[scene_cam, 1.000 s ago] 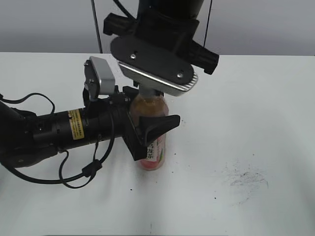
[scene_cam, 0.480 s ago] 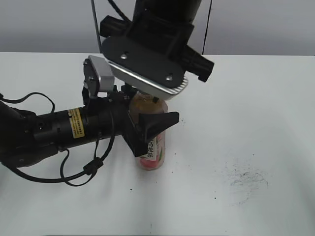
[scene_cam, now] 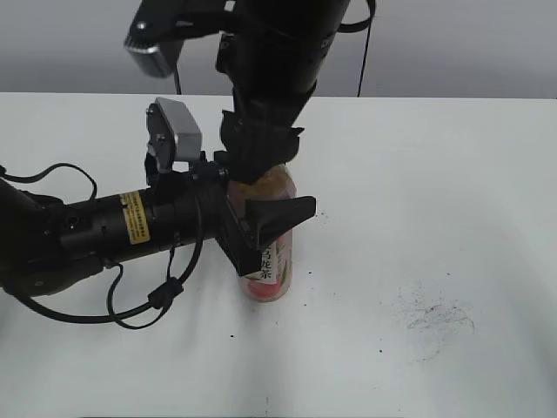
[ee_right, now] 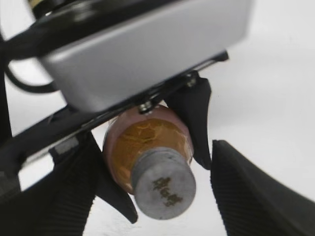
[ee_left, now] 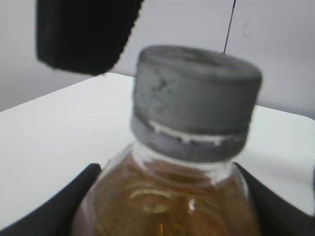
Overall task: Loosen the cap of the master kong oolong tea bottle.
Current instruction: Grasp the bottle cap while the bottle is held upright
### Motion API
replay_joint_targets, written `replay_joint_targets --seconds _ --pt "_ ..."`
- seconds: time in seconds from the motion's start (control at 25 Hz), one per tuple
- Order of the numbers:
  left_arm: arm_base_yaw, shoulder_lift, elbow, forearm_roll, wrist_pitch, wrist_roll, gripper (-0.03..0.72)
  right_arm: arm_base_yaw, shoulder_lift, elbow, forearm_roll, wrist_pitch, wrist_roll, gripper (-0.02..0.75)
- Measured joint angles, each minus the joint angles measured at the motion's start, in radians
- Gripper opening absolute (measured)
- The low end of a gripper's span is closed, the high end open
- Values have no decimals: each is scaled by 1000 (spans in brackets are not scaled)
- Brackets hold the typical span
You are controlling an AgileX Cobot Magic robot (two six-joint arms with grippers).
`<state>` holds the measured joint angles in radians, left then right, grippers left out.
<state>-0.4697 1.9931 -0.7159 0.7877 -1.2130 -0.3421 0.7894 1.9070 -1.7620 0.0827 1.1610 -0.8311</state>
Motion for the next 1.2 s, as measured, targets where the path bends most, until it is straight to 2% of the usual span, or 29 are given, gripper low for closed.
replay_joint_targets --seconds 0.16,0.28,0.52,0.68,0.92,1.0,1.16,1.2 --pt "0 0 0 0 0 -1 447 0 0 0 -26 -18 454 536" --pt "0 0 0 0 0 -1 447 0 0 0 -29 -17 713 536" --pt "0 0 0 -1 0 -1 447 0 0 0 -49 8 976 516" --pt "0 0 0 -1 0 -1 447 0 0 0 -83 47 1043 481" --pt "0 0 0 -1 0 -1 447 0 0 0 -83 51 1056 468" --pt "0 0 0 -1 0 -1 447 0 0 0 -75 50 1056 435" --pt "0 0 0 -3 1 -1 447 2 0 0 -63 38 1041 283" --pt "0 0 -1 -4 2 -1 447 2 0 0 -63 38 1026 275"
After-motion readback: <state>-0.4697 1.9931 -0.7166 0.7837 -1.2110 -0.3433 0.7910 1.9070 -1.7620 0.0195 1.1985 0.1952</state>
